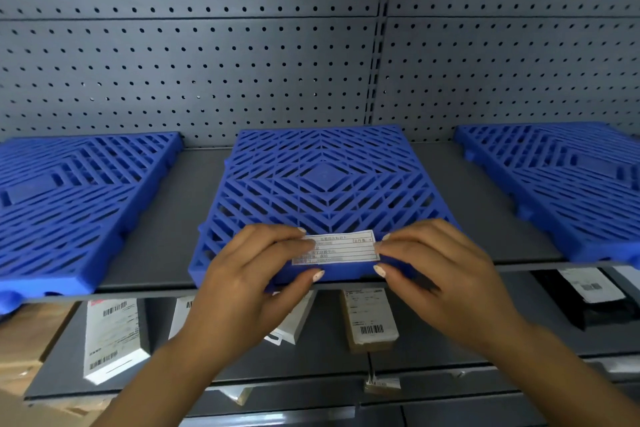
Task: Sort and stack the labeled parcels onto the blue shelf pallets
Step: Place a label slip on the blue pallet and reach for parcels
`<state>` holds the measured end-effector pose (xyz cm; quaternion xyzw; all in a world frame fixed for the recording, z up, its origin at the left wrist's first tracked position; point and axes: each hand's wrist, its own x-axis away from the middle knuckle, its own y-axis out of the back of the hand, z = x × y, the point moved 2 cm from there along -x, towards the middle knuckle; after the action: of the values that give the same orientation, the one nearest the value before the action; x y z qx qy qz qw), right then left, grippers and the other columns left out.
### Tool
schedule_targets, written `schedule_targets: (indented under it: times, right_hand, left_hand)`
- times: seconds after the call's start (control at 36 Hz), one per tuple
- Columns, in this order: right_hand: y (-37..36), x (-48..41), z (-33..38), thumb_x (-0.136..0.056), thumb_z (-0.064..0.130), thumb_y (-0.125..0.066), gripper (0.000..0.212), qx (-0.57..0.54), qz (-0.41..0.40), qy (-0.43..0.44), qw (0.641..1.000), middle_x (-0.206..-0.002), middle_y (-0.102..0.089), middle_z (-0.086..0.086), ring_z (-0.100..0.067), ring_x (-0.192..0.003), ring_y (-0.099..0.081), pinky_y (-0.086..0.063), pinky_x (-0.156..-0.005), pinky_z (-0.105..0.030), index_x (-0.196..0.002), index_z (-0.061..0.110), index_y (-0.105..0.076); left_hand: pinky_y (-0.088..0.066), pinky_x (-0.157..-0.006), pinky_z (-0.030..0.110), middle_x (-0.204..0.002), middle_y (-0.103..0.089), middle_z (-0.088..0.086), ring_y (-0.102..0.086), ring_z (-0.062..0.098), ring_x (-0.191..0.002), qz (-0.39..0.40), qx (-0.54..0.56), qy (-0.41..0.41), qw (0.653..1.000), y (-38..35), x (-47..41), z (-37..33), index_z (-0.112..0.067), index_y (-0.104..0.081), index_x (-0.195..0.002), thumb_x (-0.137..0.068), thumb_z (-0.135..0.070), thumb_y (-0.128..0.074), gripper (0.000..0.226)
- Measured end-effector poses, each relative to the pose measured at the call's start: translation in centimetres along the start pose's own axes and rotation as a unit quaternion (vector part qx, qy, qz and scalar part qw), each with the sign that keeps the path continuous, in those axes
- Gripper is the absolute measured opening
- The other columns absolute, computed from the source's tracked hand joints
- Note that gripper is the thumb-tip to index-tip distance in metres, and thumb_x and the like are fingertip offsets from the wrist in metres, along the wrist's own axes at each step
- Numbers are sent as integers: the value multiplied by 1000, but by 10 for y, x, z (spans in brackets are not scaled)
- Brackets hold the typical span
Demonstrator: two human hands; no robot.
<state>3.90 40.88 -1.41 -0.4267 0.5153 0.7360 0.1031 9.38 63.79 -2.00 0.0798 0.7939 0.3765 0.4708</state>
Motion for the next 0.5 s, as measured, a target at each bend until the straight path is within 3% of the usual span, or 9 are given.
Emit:
schedule_targets:
  times: [0.28, 0.5]
  right_hand:
    - [60, 31, -15, -92, 23, -58, 24, 41, -19, -38, 998, -102, -67, -3, -17, -94, -59, -46, -83, -26, -106, 7, -70]
    - [138, 84, -45, -92, 25, -57, 25, 101, -27, -89, 991, -103, -66, -1, -17, -98, -60, -47, -86, -27, -106, 10, -71]
  left_hand:
    - [-42, -97, 26, -119, -62, -3, -55, 13, -111, 28, -2, -66, 997, -5, -38, -45, -13, -64, -119, -90, -37, -58, 38]
    - [-42, -96, 29, -121, -61, -3, -54, 13, -112, 59, 26, -138, 988, -53, -80, -121, -14, -62, -122, -91, -39, -56, 40]
